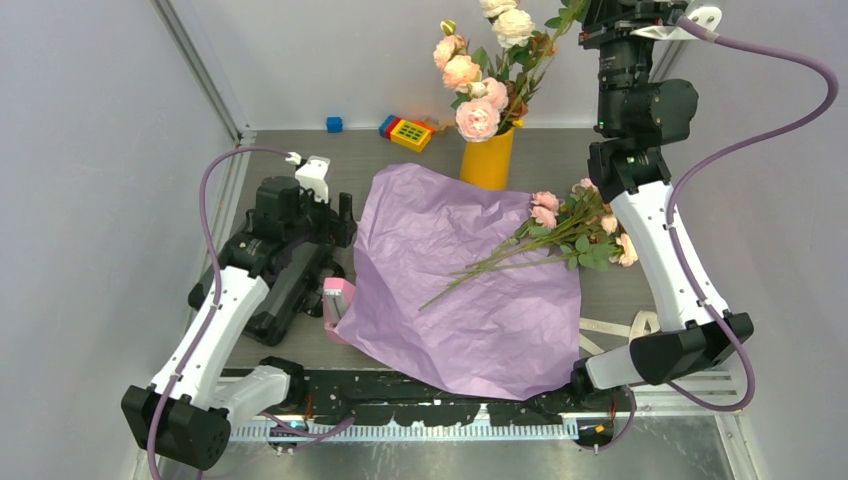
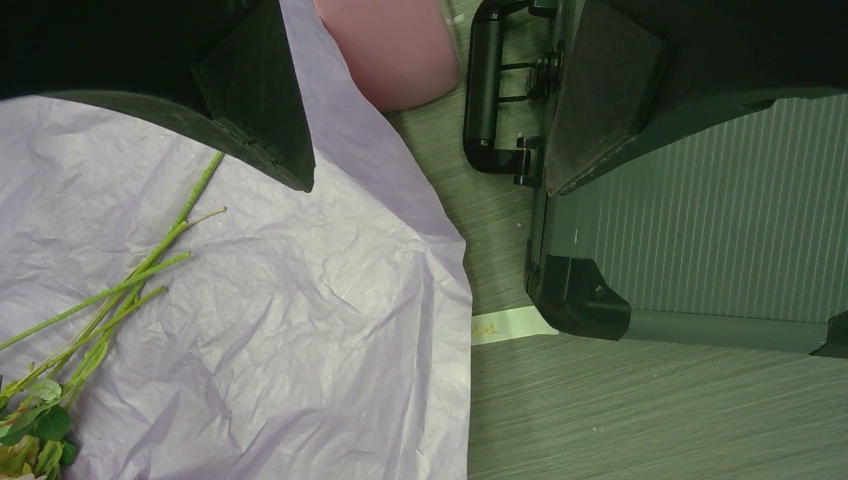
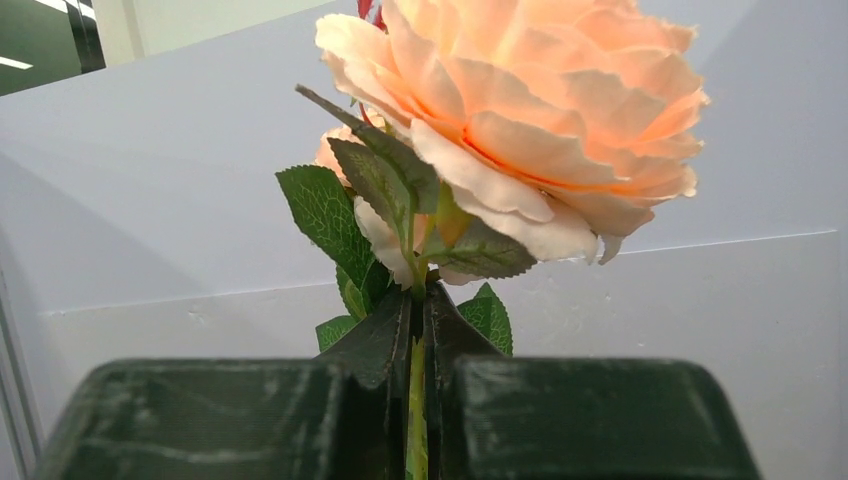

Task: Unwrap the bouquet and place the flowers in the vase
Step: Insert the fake flower into the vase.

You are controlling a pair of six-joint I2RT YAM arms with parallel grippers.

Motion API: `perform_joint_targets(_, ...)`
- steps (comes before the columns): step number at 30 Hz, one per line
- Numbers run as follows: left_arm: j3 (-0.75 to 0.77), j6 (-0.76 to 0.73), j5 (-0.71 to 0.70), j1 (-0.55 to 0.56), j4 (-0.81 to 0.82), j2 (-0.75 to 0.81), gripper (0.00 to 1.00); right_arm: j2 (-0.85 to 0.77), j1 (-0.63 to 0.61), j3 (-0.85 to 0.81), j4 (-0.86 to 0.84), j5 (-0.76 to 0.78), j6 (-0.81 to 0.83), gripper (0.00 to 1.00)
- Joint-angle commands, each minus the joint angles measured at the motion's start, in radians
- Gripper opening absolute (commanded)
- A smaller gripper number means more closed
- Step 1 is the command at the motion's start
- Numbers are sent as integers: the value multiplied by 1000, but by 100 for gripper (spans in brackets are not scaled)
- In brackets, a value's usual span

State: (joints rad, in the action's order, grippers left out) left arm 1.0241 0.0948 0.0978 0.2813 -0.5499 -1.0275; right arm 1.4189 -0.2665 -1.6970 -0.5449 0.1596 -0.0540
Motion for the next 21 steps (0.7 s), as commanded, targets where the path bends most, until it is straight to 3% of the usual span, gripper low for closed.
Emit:
perform_joint_targets(1, -5, -17, -6, 2, 38, 8, 88, 12, -13, -53, -61, 11, 47, 0)
perform_joint_targets(9, -5, -17, -4, 1, 38, 6, 88, 28, -25, -91, -47, -16, 73, 0)
perform_joint_targets(21, -4, -17, -6, 1, 38, 0, 88, -1, -46, 53, -42, 1, 86, 0)
